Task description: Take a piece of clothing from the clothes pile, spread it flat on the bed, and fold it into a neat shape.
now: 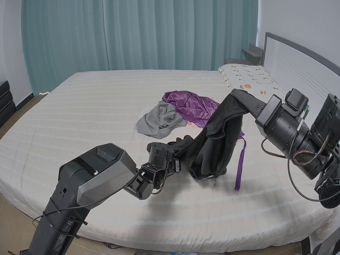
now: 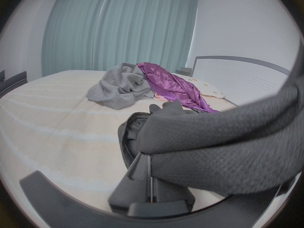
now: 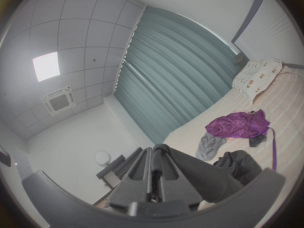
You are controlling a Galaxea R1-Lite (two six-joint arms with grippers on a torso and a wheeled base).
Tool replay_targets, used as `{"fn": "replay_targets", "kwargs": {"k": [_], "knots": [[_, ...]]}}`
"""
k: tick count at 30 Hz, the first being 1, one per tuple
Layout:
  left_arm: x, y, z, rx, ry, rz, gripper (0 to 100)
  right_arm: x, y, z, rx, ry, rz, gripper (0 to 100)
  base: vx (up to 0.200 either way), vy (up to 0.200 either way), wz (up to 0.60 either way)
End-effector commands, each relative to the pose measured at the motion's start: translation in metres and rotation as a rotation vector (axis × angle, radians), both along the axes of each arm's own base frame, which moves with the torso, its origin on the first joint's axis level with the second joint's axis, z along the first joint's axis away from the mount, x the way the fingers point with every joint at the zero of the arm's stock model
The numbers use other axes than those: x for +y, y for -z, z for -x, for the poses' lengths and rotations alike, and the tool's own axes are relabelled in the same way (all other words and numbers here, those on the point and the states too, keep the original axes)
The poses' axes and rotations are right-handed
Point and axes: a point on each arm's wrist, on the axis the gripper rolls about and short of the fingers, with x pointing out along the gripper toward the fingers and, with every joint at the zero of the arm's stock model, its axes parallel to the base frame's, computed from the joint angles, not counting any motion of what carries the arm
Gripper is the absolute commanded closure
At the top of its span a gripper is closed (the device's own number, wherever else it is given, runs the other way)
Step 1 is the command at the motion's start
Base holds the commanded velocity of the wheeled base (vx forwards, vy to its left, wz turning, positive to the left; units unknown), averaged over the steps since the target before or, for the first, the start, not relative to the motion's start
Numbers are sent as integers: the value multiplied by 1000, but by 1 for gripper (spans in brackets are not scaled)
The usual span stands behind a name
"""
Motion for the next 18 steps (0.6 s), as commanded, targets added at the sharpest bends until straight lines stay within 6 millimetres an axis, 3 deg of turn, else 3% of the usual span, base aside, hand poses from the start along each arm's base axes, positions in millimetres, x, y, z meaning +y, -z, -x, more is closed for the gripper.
{"fn": "replay_targets", "kwargs": {"k": [1,11,12,16,17,18], "knots": [[14,-25,-3,-31,-44,11,100,-8,14,-19,41,61,30,100,0,0,0],[68,-103,47,-35,-102,16,100,-30,58,-80,156,237,112,100,0,0,0],[81,-127,57,-71,-117,39,100,-32,64,-98,156,275,120,100,0,0,0],[101,-178,74,-160,-151,116,100,-38,55,-135,102,419,75,100,0,0,0],[102,-181,75,-167,-154,125,100,-38,54,-137,96,431,69,100,0,0,0],[107,-197,80,-195,-172,194,100,-39,42,-148,56,498,35,100,0,0,0]]}}
